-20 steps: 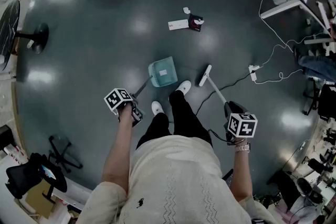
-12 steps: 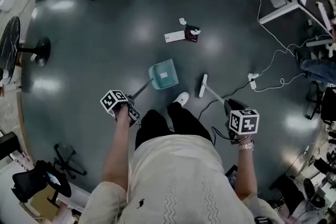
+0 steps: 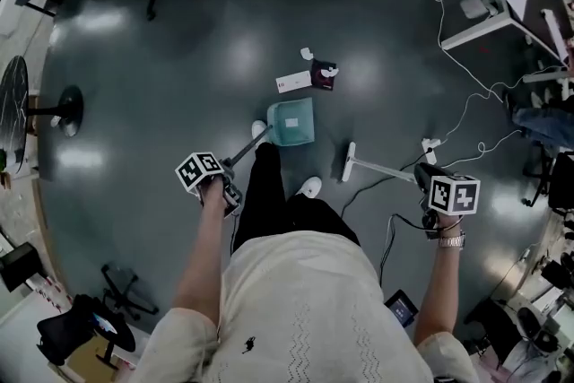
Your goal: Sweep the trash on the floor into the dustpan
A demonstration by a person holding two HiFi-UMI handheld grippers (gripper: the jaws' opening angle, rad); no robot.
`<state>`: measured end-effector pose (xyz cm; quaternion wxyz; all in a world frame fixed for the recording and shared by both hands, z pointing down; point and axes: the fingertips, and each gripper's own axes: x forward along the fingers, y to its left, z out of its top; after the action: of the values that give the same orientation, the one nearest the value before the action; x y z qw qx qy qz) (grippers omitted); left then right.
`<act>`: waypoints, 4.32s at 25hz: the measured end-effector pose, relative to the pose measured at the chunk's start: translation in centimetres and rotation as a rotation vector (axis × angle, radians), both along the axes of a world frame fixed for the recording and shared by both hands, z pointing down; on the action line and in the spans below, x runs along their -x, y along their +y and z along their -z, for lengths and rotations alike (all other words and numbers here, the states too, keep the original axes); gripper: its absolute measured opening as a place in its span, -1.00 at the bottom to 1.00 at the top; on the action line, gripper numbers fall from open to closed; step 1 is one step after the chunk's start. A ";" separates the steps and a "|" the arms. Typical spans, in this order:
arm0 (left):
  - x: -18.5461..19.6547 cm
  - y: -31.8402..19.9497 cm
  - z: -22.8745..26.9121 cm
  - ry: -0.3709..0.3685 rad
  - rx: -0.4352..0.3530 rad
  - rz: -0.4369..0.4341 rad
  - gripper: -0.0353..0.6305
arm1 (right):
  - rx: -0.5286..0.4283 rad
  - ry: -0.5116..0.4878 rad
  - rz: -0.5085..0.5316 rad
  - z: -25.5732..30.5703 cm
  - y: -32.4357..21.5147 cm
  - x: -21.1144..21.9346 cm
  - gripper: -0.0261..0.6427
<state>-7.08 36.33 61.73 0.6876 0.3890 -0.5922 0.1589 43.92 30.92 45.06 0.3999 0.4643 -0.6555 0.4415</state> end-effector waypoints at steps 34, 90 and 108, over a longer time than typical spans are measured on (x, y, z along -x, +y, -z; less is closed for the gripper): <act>10.0 -22.5 -5.0 -0.134 0.182 0.092 -0.61 | -0.207 0.220 0.285 -4.7 -29.9 12.9 -0.74; 15.5 -27.4 -8.6 -0.363 0.200 -0.276 -0.61 | -0.224 -0.121 0.478 0.0 -22.3 37.9 -0.72; 17.9 -24.2 -8.9 -0.270 0.177 -0.060 -0.61 | -0.186 -0.223 0.239 3.2 -26.1 34.0 -0.73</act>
<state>-25.02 12.12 70.60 0.6283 0.3194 -0.6510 0.2817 9.92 4.79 41.91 0.3297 0.3663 -0.7841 0.3772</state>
